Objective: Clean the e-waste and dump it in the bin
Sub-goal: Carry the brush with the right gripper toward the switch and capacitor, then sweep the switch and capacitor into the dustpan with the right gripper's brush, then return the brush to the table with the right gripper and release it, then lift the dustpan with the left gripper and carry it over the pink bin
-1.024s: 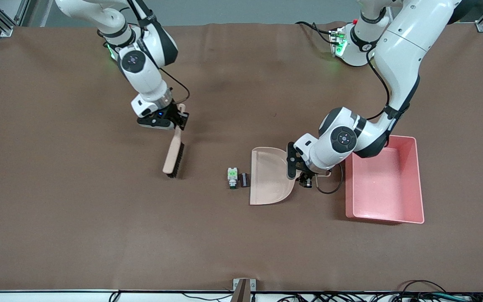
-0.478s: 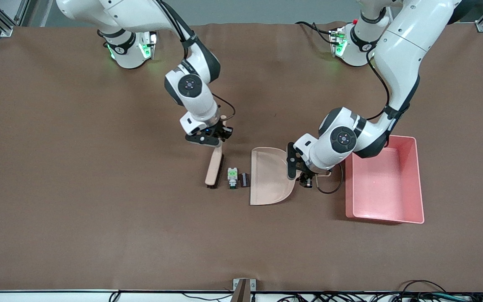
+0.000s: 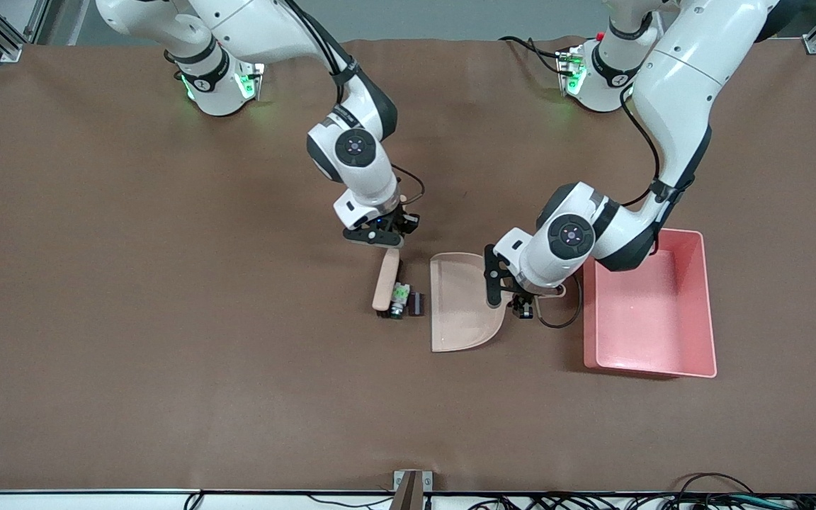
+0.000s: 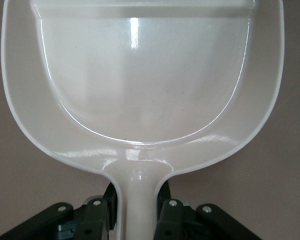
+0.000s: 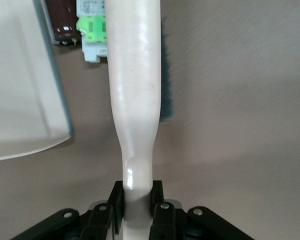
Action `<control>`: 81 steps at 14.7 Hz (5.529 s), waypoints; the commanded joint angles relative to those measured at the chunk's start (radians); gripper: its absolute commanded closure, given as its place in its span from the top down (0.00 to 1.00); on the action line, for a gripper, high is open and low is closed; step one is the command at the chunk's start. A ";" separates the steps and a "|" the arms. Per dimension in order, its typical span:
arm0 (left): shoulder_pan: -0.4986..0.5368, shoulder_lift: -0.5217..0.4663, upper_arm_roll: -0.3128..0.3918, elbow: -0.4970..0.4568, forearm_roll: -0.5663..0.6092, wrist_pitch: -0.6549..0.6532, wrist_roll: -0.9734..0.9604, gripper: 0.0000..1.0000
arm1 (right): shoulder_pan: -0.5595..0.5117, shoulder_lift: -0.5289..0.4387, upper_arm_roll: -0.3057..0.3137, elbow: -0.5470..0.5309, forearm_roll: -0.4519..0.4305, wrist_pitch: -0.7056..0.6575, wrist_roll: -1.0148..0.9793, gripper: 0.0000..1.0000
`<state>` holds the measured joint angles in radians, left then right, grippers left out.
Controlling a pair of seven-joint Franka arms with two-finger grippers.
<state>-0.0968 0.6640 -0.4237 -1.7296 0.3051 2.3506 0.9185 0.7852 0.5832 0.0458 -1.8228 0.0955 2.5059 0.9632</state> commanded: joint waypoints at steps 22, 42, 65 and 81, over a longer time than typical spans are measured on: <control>-0.032 0.045 0.003 0.071 0.031 -0.045 -0.058 0.00 | 0.100 0.155 0.009 0.504 0.021 -0.329 0.390 0.00; -0.040 0.058 0.003 0.070 0.035 -0.028 -0.063 0.00 | -0.619 -0.641 0.003 -0.510 0.001 -0.351 -0.587 0.00; 0.016 0.058 -0.175 0.140 0.022 0.157 -0.053 0.00 | -0.949 -0.510 0.002 -0.791 -0.040 0.128 -1.006 0.39; 0.285 0.011 -0.389 0.148 0.034 0.119 -0.032 0.00 | -0.985 -0.525 0.003 -0.224 -0.039 -0.595 -1.015 1.00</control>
<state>0.1515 0.7022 -0.7950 -1.5750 0.3265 2.4997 0.8841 -0.1761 0.0812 0.0302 -2.1745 0.0698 2.0572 -0.0441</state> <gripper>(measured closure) 0.665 0.000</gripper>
